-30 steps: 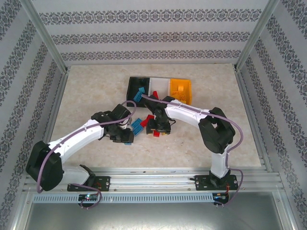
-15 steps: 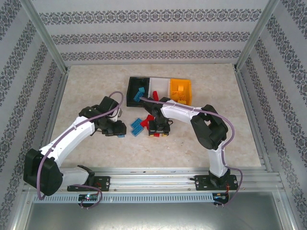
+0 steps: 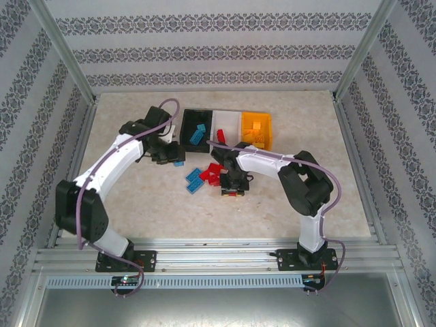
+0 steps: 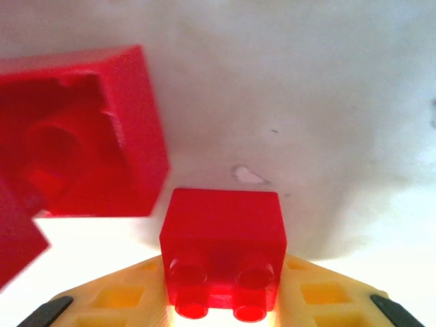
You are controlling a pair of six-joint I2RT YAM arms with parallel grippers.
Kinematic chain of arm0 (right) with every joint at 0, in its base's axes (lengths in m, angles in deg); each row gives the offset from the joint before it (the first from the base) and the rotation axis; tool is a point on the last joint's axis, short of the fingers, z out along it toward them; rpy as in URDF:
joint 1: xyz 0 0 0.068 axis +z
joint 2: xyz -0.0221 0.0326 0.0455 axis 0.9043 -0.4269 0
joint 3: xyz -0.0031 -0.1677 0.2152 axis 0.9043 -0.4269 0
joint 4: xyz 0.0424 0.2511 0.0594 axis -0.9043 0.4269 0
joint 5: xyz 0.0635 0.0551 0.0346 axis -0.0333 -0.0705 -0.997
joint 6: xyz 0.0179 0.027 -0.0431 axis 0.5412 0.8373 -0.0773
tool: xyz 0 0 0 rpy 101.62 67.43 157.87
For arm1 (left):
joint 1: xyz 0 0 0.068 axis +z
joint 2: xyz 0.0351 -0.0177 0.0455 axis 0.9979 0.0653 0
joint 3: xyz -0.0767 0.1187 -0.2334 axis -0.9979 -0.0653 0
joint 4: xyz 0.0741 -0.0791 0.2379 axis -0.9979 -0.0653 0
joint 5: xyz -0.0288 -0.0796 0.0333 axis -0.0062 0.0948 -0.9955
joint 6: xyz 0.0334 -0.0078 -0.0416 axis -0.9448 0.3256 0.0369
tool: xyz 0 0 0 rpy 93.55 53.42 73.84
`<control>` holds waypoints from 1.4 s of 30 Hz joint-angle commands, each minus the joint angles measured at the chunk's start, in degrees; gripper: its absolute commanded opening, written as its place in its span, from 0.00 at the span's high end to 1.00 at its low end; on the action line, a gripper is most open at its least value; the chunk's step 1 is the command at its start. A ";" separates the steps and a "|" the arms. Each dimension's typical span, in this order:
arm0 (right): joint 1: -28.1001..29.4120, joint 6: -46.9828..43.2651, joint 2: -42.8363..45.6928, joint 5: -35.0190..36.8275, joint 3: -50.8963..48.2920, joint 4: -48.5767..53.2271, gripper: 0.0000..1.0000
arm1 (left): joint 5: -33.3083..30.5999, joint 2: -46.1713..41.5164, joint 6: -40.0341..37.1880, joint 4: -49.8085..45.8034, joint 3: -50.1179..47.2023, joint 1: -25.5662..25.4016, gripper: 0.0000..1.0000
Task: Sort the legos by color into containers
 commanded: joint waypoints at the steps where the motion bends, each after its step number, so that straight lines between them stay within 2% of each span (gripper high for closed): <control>1: -0.53 1.00 4.02 2.03 -4.04 1.17 0.67 | 2.10 5.05 -0.46 3.40 5.18 0.73 0.69; 12: -0.59 1.34 13.70 0.46 -13.01 -0.46 0.68 | 0.03 24.68 -1.65 1.33 24.70 0.75 0.68; 19: -0.70 1.04 16.49 0.32 -14.18 0.24 0.68 | -1.81 33.56 -2.53 -3.19 36.70 0.77 0.57; 23: -0.85 0.91 16.94 0.51 -14.07 0.11 0.68 | -1.69 35.63 -2.53 -5.51 40.76 0.69 0.48; 26: -0.88 1.55 17.03 0.28 -14.17 -0.49 0.68 | -1.55 35.08 -2.36 -5.29 40.77 0.76 0.45; 33: -0.50 3.12 17.19 0.25 -13.40 -1.01 0.68 | -0.74 29.25 -2.68 -3.59 35.59 0.69 0.43; 36: -0.85 2.22 16.73 1.03 -10.50 0.74 0.68 | -0.10 22.58 -2.50 0.10 26.14 0.72 0.42; 42: -3.65 -0.69 14.30 2.22 0.19 4.27 0.68 | 0.57 5.01 -0.68 7.99 0.39 0.86 0.41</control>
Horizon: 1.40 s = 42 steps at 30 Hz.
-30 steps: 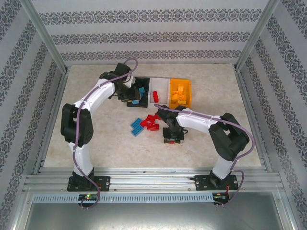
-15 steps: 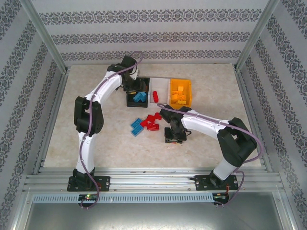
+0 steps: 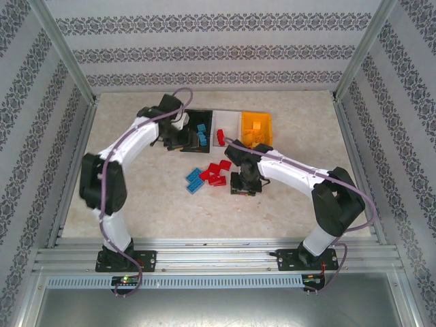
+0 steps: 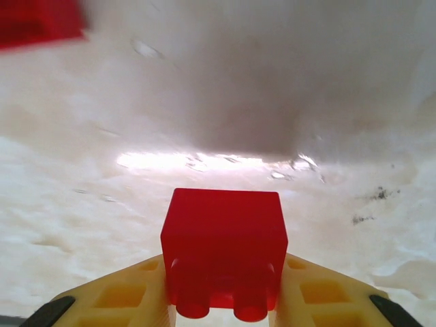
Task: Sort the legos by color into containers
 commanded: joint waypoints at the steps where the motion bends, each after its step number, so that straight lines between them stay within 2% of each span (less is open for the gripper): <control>1: -2.52 -2.26 -1.85 1.87 7.09 2.58 0.68 | 1.10 -9.12 1.49 5.39 -11.79 0.68 0.41; 5: -5.82 -4.83 -6.57 0.99 15.84 3.30 0.68 | 4.30 -17.43 5.43 9.12 -25.78 0.61 0.41; 10: -8.82 -9.14 -16.76 0.95 32.73 7.88 0.68 | 6.83 -23.16 6.82 9.22 -35.15 0.42 0.39; 19: -11.67 -12.40 -35.72 -0.25 59.56 16.96 0.67 | 6.42 -31.19 4.40 4.08 -39.70 0.11 0.30; 21: -12.01 -12.72 -38.46 -0.52 64.13 18.94 0.64 | 6.46 -31.68 4.33 3.76 -40.00 0.16 0.27; 23: -12.37 -12.74 -40.56 -1.02 67.77 20.58 0.56 | 6.58 -31.69 4.43 3.91 -40.10 0.14 0.24; 26: -12.73 -12.85 -41.28 -1.34 69.28 21.15 0.51 | 6.77 -31.28 4.38 4.19 -39.68 0.18 0.23; 34: -13.34 -13.22 -38.45 -1.42 65.67 20.79 0.50 | 7.47 -29.49 3.60 4.70 -38.65 -0.11 0.22; 39: -12.34 -10.99 -31.04 -1.44 55.49 15.59 0.49 | 5.50 -26.32 0.83 3.42 -35.54 -2.65 0.23; 42: -11.68 -8.77 -25.04 -1.80 45.36 10.85 0.48 | 3.47 -22.72 -1.52 2.65 -32.90 -4.73 0.23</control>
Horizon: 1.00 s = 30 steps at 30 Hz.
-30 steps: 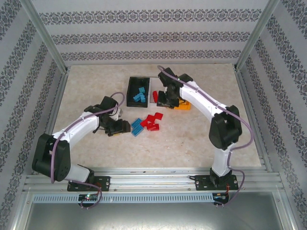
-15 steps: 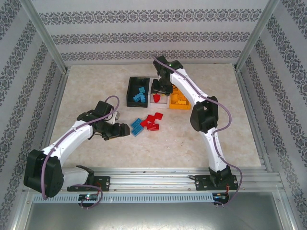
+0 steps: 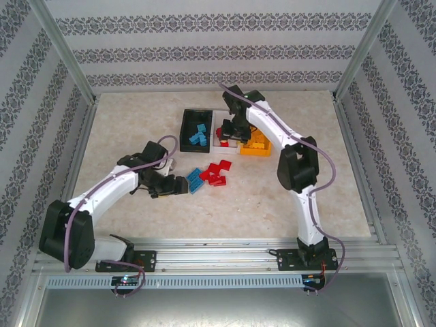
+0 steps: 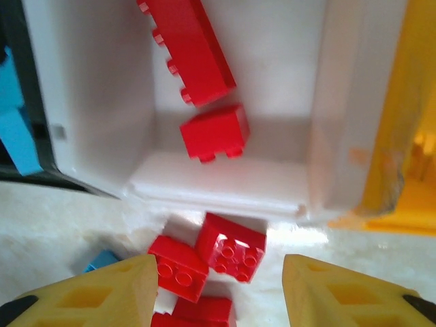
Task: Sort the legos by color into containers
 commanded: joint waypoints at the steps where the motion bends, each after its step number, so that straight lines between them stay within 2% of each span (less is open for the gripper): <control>1: 0.90 3.45 9.16 -1.16 -9.29 -5.72 0.48 | -2.34 3.76 -4.77 -2.34 3.80 -2.29 0.24; 7: 0.68 8.19 22.21 -3.13 -30.14 -14.21 0.47 | -6.19 13.32 -8.89 -2.77 10.05 -6.50 0.25; 14: -0.04 9.48 32.04 -1.99 -43.32 -15.91 0.47 | -10.89 21.42 -14.79 -2.72 15.39 -9.72 0.27; 19: -0.62 10.40 35.40 -2.00 -47.70 -16.97 0.47 | -13.69 25.32 -16.89 -2.72 17.68 -11.93 0.29; 25: -0.95 10.39 36.11 -2.05 -48.27 -16.91 0.47 | -15.88 29.26 -16.65 -2.79 19.52 -13.21 0.33; 30: -0.93 10.30 35.28 -2.82 -47.61 -17.33 0.47 | -16.50 29.39 -16.07 -2.88 19.39 -13.39 0.44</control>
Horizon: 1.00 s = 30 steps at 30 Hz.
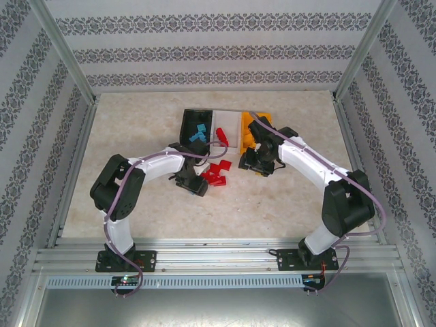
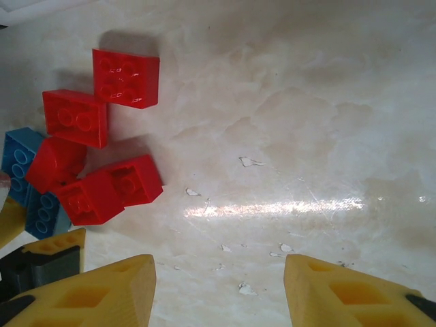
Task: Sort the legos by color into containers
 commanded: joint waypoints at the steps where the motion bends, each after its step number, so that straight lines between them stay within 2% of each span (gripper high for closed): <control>1: -0.32 1.01 0.46 -0.68 0.14 -0.65 0.47 | -1.57 -0.27 -0.58 -2.26 0.72 -0.63 0.46; 7: 0.15 1.69 -0.78 -1.48 0.43 -1.76 0.47 | -1.27 -4.13 -0.37 -3.32 -1.97 -0.63 0.60; 15: 1.63 2.44 -2.42 -1.80 1.27 -2.65 0.47 | 0.89 -11.71 1.37 -5.95 -6.31 -0.63 0.65; 20: 5.94 1.91 -6.26 0.04 4.26 -0.80 0.47 | 4.56 -17.35 4.15 -7.46 -8.09 0.09 0.68; 30: 13.08 -0.30 -16.94 2.04 13.87 3.25 0.37 | 13.29 -26.28 8.47 -9.26 -6.80 9.89 0.69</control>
